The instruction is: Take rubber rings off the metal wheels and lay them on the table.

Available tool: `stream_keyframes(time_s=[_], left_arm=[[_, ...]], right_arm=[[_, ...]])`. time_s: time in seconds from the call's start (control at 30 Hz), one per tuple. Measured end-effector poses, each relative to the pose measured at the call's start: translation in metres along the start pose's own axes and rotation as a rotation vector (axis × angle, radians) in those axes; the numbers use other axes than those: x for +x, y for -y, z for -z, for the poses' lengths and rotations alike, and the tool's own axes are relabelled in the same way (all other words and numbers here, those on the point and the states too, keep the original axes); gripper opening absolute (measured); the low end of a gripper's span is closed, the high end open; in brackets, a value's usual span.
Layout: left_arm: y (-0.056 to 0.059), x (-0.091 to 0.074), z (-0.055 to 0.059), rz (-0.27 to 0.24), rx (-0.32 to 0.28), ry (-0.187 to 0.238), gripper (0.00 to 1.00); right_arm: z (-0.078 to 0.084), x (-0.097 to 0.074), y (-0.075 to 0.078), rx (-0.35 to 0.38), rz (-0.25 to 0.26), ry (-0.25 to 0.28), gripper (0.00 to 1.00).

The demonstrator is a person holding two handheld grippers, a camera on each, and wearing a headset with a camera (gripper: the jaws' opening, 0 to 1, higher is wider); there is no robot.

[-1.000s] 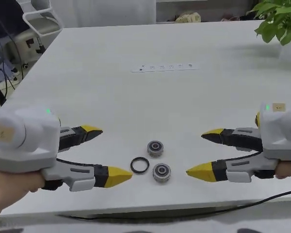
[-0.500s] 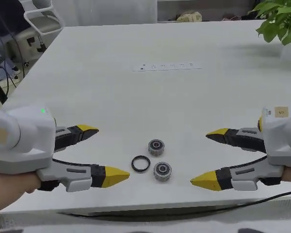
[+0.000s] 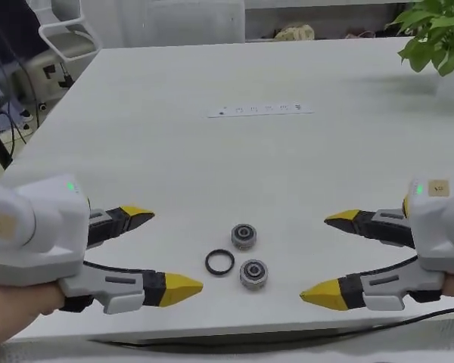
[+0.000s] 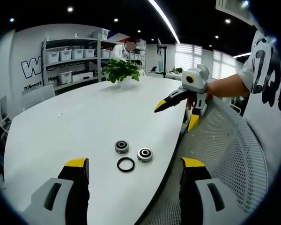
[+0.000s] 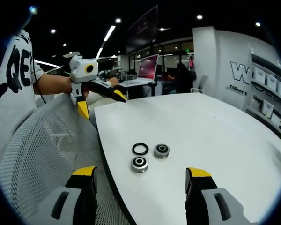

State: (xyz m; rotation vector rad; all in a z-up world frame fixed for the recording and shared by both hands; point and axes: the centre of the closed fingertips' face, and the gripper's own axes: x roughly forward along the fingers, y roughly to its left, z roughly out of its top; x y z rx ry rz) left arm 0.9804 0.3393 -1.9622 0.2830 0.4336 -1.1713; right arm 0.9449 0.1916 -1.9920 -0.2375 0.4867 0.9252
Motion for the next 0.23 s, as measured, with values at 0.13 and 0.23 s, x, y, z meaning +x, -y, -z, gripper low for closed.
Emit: stream_keyframes(time_s=[0.13, 0.23], left_arm=[[-0.0004, 0.0002, 0.0009, -0.002, 0.000, -0.001, 0.77], [0.0000, 0.0006, 0.0019, -0.002, 0.001, -0.005, 0.77]], right_arm=[[0.0017, 0.0005, 0.0000, -0.007, -0.001, -0.007, 0.76], [0.0008, 0.0006, -0.0006, -0.002, 0.001, -0.004, 0.76]])
